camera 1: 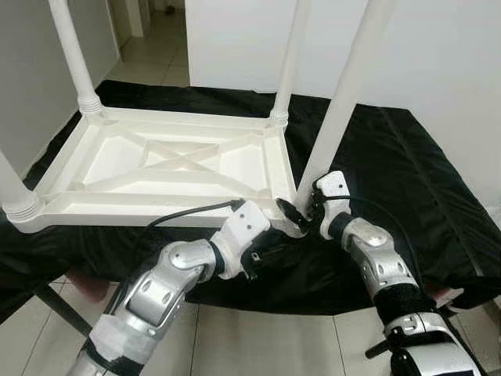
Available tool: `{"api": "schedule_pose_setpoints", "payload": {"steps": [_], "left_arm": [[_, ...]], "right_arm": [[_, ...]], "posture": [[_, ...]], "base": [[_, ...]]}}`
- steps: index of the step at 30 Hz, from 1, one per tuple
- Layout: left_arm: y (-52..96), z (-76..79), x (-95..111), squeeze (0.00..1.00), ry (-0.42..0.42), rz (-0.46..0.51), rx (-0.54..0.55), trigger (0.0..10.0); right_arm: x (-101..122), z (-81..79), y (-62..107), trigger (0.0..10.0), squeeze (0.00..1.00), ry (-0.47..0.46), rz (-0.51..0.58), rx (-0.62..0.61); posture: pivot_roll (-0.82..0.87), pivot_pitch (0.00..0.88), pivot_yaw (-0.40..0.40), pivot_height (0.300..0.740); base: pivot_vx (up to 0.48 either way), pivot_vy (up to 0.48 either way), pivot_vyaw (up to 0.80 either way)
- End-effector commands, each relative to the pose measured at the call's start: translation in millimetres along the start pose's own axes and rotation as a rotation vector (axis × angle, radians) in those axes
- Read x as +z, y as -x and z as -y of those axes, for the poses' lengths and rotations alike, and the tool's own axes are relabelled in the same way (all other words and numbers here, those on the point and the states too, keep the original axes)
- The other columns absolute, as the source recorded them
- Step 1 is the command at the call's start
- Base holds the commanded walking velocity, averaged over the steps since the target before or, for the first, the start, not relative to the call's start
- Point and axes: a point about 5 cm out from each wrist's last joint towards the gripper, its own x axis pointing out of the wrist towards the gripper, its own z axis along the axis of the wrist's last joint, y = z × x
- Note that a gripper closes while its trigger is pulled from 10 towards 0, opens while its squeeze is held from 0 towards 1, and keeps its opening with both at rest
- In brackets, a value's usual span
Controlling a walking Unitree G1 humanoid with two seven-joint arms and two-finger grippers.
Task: Building children table
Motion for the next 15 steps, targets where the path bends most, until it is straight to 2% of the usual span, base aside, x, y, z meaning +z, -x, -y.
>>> {"api": "schedule_pose_setpoints", "payload": {"steps": [1,8,9,15], "left_arm": [[-0.2,-0.7,-2.0,0.00,-0.005,-0.014,-0.008,10.0],[-1.7,-0.6,-1.0,0.00,-0.006,-0.011,-0.016,10.0],[-1.9,-0.9,-0.7,0.00,-0.008,-0.010,-0.017,10.0],[-2.0,-1.3,-0.9,0.00,-0.008,-0.013,-0.019,10.0]], "right_arm": [[-5.6,1.2,2.0,0.0,0.00,-0.001,-0.026,0.012],[-9.7,5.7,4.7,0.0,0.00,-0.022,-0.015,0.007],[-9.7,6.0,4.8,10.0,0.00,-0.031,-0.011,0.000],[-5.4,3.1,2.5,10.0,0.00,-0.102,0.025,-0.063]], "posture": [[0.05,0.013,-0.047,0.740],[0.04,0.019,-0.040,0.740],[0.04,0.021,-0.038,0.740],[0.03,0.023,-0.038,0.740]], "base": [[0.000,0.000,0.00],[0.000,0.000,0.00],[0.000,0.000,0.00],[0.000,0.000,0.00]]}}
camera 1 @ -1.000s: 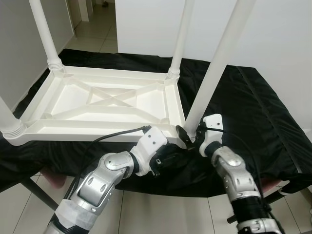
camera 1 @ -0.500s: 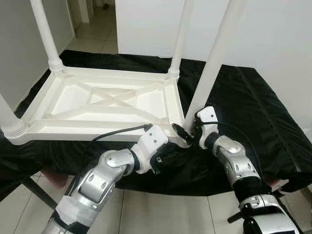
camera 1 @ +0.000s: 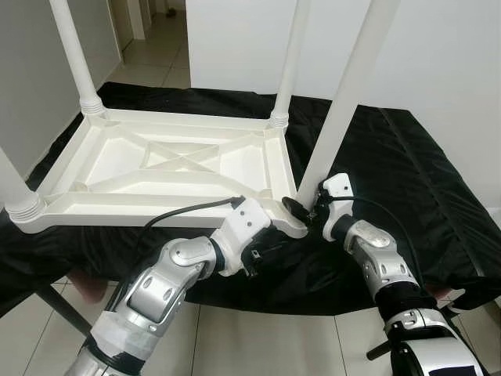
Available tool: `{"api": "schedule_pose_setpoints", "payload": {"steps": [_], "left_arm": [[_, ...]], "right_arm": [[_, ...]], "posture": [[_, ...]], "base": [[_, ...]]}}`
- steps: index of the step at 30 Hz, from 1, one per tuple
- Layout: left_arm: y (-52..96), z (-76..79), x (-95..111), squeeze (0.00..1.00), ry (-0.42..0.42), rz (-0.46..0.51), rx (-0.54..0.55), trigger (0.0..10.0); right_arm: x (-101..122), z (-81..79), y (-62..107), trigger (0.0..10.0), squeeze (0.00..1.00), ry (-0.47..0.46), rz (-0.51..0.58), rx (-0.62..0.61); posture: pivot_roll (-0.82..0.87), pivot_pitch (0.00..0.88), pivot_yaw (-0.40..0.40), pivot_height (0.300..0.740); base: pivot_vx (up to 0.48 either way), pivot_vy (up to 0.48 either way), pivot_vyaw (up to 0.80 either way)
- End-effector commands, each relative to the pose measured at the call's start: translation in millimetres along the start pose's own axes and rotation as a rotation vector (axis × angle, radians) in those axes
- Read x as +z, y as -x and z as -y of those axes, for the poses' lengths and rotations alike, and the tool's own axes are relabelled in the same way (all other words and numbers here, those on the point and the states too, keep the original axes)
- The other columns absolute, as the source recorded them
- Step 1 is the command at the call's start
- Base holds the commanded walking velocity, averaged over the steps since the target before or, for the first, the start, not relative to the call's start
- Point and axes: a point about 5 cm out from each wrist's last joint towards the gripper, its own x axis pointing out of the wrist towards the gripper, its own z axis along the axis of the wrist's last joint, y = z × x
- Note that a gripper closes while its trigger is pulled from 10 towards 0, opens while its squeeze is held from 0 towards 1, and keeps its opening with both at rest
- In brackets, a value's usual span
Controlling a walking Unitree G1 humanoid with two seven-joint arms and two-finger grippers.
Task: Building children table
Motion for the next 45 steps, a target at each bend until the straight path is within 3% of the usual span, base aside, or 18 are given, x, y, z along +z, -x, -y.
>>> {"api": "schedule_pose_setpoints", "payload": {"steps": [1,6,8,12,14,17,20,22,26,34,35,37,38,44,45], "left_arm": [[-1.1,0.1,1,0.00,-0.011,-0.005,-0.021,10.0],[-1.8,1.6,-1,0.00,-0.008,-0.007,-0.022,10.0],[-2.2,1.8,-2,0.00,-0.003,-0.007,-0.016,10.0],[-1.6,1.4,-3,0.00,0.003,-0.008,-0.009,10.0],[-0.2,1.8,-5,0.00,0.009,-0.013,-0.006,10.0],[0.3,2.3,-6,0.00,0.011,-0.015,-0.005,10.0],[-0.3,5.2,-8,0.00,0.016,-0.017,-0.006,10.0],[-0.8,5.2,-8,0.00,0.017,-0.016,-0.002,10.0],[-1.7,2.6,-7,0.00,0.020,-0.011,0.014,10.0],[-2.7,-4.5,-5,0.00,0.028,0.011,0.068,10.0],[-2.5,-6.7,-3,0.00,0.030,0.021,0.086,10.0],[-2.4,-7.0,-3,0.00,0.028,0.023,0.090,10.0],[-2.2,-6.9,-3,0.00,0.024,0.026,0.092,10.0],[-1.6,-8.7,-1,0.00,-0.003,0.049,0.119,10.0],[-1.5,-9.3,-1,0.00,-0.005,0.054,0.121,10.0]], "right_arm": [[-2,-0.6,0.6,10.0,0.00,-0.036,-0.002,-0.054],[-2,-1.3,-2.4,10.0,0.00,-0.055,-0.004,-0.139],[-1,-2.5,-3.8,10.0,0.00,-0.087,-0.007,-0.253],[0,-6.1,-3.6,10.0,0.00,-0.121,-0.004,-0.362],[1,-14.8,-3.2,10.0,0.00,-0.169,0.008,-0.450],[1,-17.9,-2.8,10.0,0.00,-0.182,0.014,-0.482],[0,-38.4,0.5,10.0,0.00,-0.235,0.043,-0.678],[1,-45.1,0.4,10.0,0.00,-0.251,0.057,-0.704],[7,-58.5,-4.6,10.0,0.00,-0.270,0.094,-0.621],[13,-49.1,0.4,10.0,0.00,-0.257,0.103,-0.641],[14,-48.9,1.5,10.0,0.88,-0.258,0.112,-0.641],[15,-49.4,1.9,10.0,0.88,-0.257,0.116,-0.640],[16,-49.5,2.5,10.0,1.00,-0.256,0.129,-0.622],[18,-50.1,7.9,10.0,0.98,-0.218,0.172,-0.512],[16,-49.8,9.7,10.0,0.00,-0.213,0.171,-0.483]], "posture": [[0.03,0.025,-0.036,0.740],[0.03,0.026,-0.041,0.740],[0.03,0.027,-0.045,0.740],[0.03,0.026,-0.048,0.740],[0.03,0.024,-0.051,0.740],[0.03,0.024,-0.052,0.740],[0.03,0.017,-0.054,0.740],[0.03,0.016,-0.054,0.740],[0.03,0.009,-0.053,0.740],[0.03,0.002,-0.059,0.740],[0.03,0.000,-0.060,0.740],[0.03,0.000,-0.060,0.740],[0.04,0.000,-0.063,0.740],[0.04,0.000,-0.064,0.740],[0.03,0.000,-0.064,0.740]], "base": [[0.000,0.000,0.00],[0.000,0.000,0.00],[0.000,0.000,0.00],[0.000,0.000,0.00],[0.000,0.000,0.00],[0.000,0.000,0.00],[0.000,0.000,0.00],[0.000,0.000,0.00],[0.000,0.000,0.00],[0.000,0.000,0.00],[0.000,0.000,0.00],[0.000,0.000,0.00],[0.000,0.000,0.00],[0.000,0.000,0.00],[0.000,0.000,0.00]]}}
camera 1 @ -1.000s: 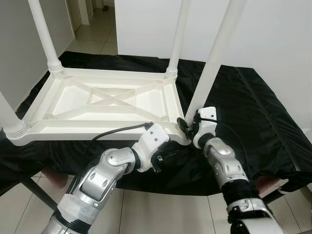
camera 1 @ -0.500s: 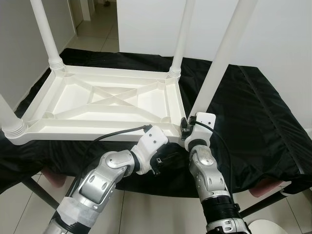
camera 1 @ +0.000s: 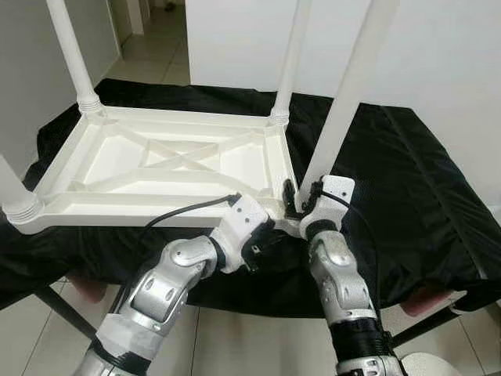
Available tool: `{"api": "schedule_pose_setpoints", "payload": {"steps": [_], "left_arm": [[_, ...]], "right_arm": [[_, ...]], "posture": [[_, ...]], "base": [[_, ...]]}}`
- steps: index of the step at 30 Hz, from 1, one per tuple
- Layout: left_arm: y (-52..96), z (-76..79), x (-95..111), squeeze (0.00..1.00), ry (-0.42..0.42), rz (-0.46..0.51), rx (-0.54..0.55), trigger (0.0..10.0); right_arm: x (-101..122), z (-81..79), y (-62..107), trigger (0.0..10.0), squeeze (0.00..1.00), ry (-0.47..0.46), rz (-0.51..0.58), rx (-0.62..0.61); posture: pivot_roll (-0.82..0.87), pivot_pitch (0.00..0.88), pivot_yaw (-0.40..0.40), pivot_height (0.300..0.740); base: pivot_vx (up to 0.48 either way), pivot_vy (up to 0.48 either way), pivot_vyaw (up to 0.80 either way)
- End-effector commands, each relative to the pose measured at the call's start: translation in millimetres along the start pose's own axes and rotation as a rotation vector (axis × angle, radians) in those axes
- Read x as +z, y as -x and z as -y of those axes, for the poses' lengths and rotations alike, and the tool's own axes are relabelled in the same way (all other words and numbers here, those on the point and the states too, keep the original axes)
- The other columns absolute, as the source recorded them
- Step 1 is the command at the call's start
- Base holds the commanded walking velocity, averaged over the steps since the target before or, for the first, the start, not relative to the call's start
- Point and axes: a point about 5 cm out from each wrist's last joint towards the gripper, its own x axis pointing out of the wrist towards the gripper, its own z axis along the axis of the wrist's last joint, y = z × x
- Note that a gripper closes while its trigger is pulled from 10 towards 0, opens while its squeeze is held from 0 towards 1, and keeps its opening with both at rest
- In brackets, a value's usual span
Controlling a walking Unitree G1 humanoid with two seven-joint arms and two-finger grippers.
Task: Building children table
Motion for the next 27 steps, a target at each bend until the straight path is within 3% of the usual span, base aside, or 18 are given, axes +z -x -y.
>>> {"api": "schedule_pose_setpoints", "payload": {"steps": [1,5,14,18,27], "left_arm": [[-0.1,-3.9,0,0.00,-0.009,0.007,0.048,10.0],[0.1,-4.4,1,0.00,-0.021,0.018,0.051,10.0],[6.6,-5.0,-1,0.00,-0.071,0.041,-0.021,10.0],[8.1,-4.2,-2,0.00,-0.068,0.038,-0.044,10.0],[12.5,2.9,-3,0.00,-0.064,0.029,-0.106,10.0]], "right_arm": [[-1,2.9,3.6,10.0,0.00,-0.001,0.002,0.058],[-2,6.6,5.3,10.0,0.00,0.006,-0.003,0.077],[-5,42.9,6.3,10.0,0.00,0.090,-0.038,0.276],[-9,48.0,4.6,10.0,0.00,0.109,-0.057,0.321],[-20,43.8,-1.4,10.0,0.00,0.105,-0.105,0.425]], "posture": [[0.03,0.000,-0.064,0.740],[0.03,0.000,-0.063,0.740],[0.02,0.000,-0.050,0.740],[0.02,0.000,-0.045,0.740],[0.03,0.000,-0.041,0.740]], "base": [[0.000,0.000,0.00],[0.000,0.000,0.00],[0.000,0.000,0.00],[0.000,0.000,0.00],[0.000,0.000,0.00]]}}
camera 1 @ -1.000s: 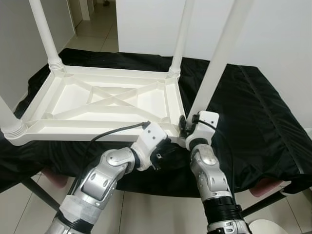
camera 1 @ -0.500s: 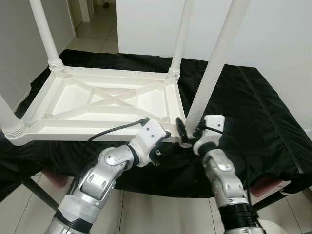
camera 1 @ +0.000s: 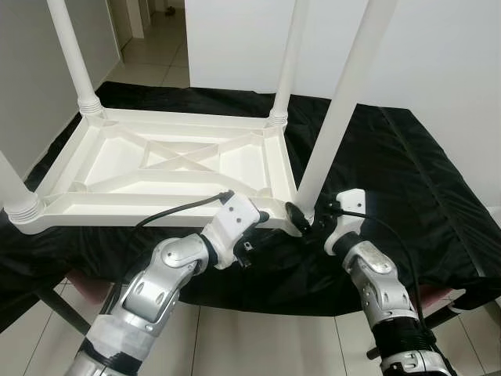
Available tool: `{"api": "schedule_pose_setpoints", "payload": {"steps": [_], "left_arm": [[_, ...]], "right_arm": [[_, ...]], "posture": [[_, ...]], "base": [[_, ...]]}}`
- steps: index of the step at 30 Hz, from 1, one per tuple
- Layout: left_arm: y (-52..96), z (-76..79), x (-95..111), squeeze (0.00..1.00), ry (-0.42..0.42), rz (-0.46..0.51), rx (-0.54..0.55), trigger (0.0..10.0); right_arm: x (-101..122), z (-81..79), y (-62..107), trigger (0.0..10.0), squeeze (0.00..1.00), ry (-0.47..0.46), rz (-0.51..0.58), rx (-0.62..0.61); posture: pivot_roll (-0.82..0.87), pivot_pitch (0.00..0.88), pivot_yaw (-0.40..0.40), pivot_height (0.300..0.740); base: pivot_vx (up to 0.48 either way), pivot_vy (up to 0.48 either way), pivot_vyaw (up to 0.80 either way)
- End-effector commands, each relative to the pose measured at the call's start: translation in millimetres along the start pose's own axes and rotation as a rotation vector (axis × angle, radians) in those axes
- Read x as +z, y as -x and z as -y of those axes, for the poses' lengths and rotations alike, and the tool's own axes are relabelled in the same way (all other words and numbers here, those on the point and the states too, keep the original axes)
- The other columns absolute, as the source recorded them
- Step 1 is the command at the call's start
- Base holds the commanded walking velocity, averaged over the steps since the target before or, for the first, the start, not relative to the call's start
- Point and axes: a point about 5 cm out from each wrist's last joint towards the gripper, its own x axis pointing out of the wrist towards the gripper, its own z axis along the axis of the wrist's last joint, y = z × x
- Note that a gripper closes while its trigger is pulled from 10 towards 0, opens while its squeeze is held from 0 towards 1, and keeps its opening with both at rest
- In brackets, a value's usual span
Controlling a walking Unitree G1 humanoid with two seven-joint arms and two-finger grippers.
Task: Building children table
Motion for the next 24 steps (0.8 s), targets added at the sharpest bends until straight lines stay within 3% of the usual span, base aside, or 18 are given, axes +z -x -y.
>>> {"api": "schedule_pose_setpoints", "payload": {"steps": [1,11,20,24], "left_arm": [[0.2,8.9,1,0.00,0.003,-0.002,-0.124,10.0],[2.5,12.5,1,0.00,0.016,-0.003,-0.160,10.0],[6.7,13.0,-1,0.00,0.026,-0.012,-0.143,10.0],[7.7,13.1,-2,0.00,0.030,-0.016,-0.140,10.0]], "right_arm": [[0,0.0,-1.8,10.0,0.00,0.007,0.001,0.023],[-7,-6.1,-11.6,10.0,0.00,0.007,-0.050,0.140],[-19,-22.9,-4.3,10.0,0.00,-0.021,-0.094,0.283],[-21,-20.1,-2.2,10.0,0.00,-0.007,-0.098,0.276]], "posture": [[0.03,0.000,-0.038,0.740],[0.04,0.020,-0.040,0.740],[0.04,0.035,-0.051,0.740],[0.04,0.039,-0.047,0.740]], "base": [[0.000,0.000,0.00],[0.000,0.000,0.00],[0.000,0.000,0.00],[0.000,0.000,0.00]]}}
